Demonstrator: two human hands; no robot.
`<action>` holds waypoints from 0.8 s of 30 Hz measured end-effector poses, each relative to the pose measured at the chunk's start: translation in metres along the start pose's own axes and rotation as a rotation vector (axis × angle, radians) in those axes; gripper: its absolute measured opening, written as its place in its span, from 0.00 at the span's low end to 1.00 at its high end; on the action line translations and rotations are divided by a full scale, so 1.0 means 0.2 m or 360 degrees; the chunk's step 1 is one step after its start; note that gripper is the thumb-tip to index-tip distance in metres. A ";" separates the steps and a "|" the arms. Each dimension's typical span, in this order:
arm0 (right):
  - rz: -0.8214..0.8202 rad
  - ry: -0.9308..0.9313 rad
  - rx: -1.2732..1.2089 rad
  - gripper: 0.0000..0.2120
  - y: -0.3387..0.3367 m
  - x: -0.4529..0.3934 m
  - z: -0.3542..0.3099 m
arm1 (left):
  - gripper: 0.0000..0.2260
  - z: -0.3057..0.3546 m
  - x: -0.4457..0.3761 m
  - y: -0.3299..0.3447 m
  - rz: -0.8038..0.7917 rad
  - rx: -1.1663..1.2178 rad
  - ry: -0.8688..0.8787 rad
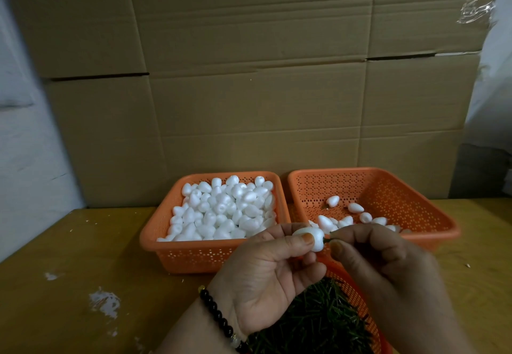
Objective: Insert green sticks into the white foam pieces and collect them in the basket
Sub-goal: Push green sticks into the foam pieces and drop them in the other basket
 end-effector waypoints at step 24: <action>-0.0044 0.0152 -0.0032 0.19 0.01 0.01 0.06 | 0.15 0.02 -0.04 -0.05 0.0062 -0.0011 0.0218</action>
Point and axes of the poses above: each hand's wrist, its own x-axis away from the middle knuckle, its own y-axis out of the palm, z = x × y, the point moved 2 cm from there along -x, towards the middle knuckle, and after that the axes turned 11 degrees about -x, right-handed, at the moved point
